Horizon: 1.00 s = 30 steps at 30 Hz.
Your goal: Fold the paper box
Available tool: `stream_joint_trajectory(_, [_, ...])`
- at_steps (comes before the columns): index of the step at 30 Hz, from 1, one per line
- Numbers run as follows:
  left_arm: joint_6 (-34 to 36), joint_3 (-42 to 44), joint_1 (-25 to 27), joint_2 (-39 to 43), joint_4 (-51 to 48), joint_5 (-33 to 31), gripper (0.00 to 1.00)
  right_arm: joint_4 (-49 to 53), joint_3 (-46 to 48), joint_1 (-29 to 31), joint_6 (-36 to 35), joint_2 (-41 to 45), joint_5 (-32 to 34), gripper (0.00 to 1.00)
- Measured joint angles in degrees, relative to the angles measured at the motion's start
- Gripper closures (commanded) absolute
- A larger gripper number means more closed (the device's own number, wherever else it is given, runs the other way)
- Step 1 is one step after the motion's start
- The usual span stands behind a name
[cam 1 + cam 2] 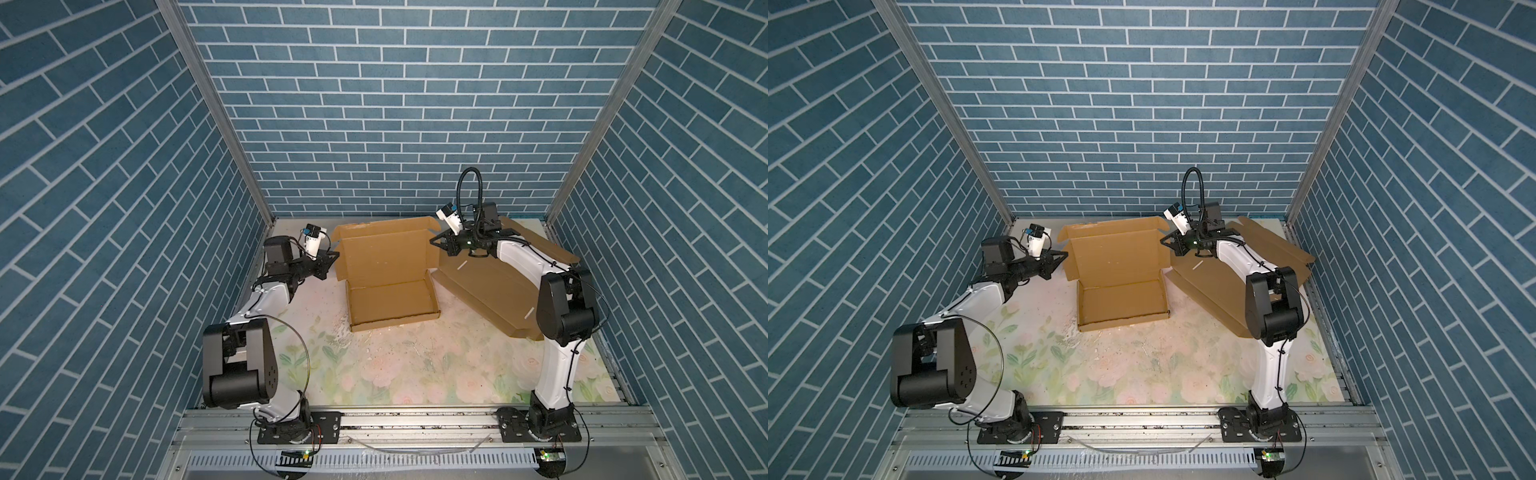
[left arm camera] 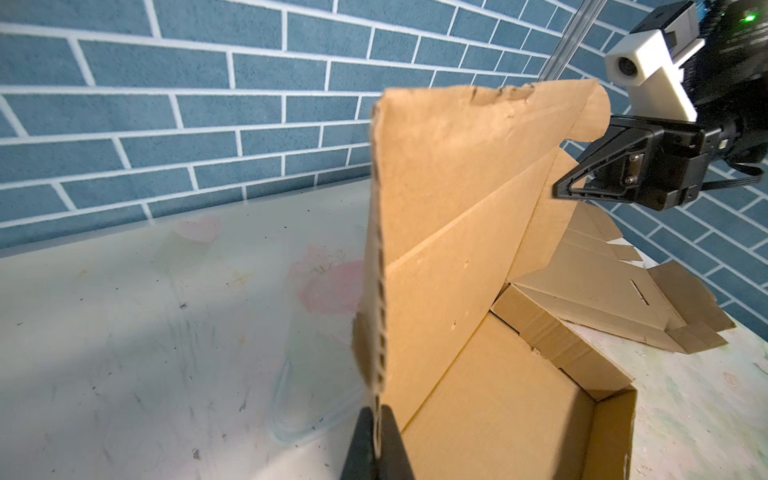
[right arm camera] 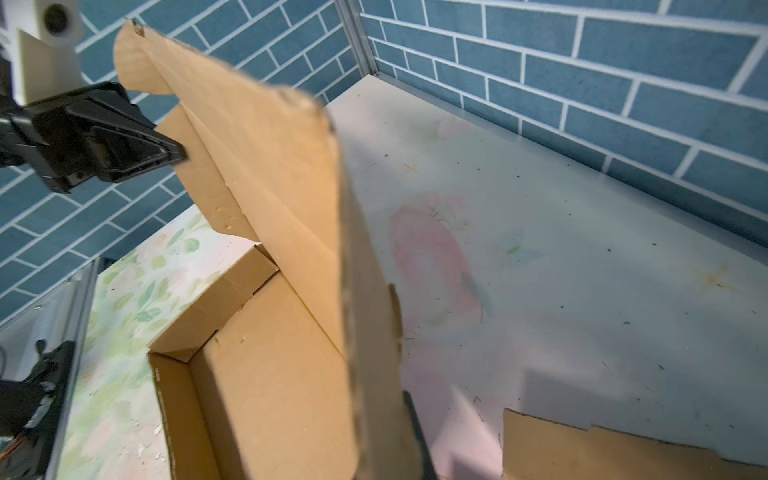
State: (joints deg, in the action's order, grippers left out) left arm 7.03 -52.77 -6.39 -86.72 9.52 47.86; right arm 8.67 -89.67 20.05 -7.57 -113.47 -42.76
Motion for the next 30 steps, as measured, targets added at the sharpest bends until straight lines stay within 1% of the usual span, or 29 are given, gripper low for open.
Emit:
stream_joint_trajectory(5, [-2.01, 0.81, 2.58, 1.01, 4.42, -5.31, 1.0, -11.69, 7.15, 2.32, 5.99, 3.54, 10.84, 1.0])
stream_joint_trajectory(11, [-4.81, 3.34, 6.43, 1.01, 12.72, -14.75, 1.0, -25.83, 14.93, 7.21, 11.15, 5.95, 26.91, 1.0])
stream_joint_trajectory(15, [-6.75, 5.46, 8.79, 0.85, 18.47, -21.09, 1.0, -33.86, 19.3, 9.92, 13.73, 6.29, 35.3, 1.0])
stream_joint_trajectory(23, [-11.69, 10.34, 13.09, -1.84, 30.84, -30.4, 1.0, -48.48, 28.2, 13.99, 16.87, 6.69, 46.97, 1.0])
stream_joint_trajectory(26, [-12.15, 11.65, 14.47, -2.71, 34.42, -32.59, 1.0, -53.07, 30.93, 15.13, 17.64, 6.78, 50.12, 1.0])
stream_joint_trajectory(30, [-12.61, 15.56, 15.96, -4.52, 41.44, -34.99, 1.0, -59.06, 34.36, 16.65, 18.27, 6.75, 53.92, 1.0])
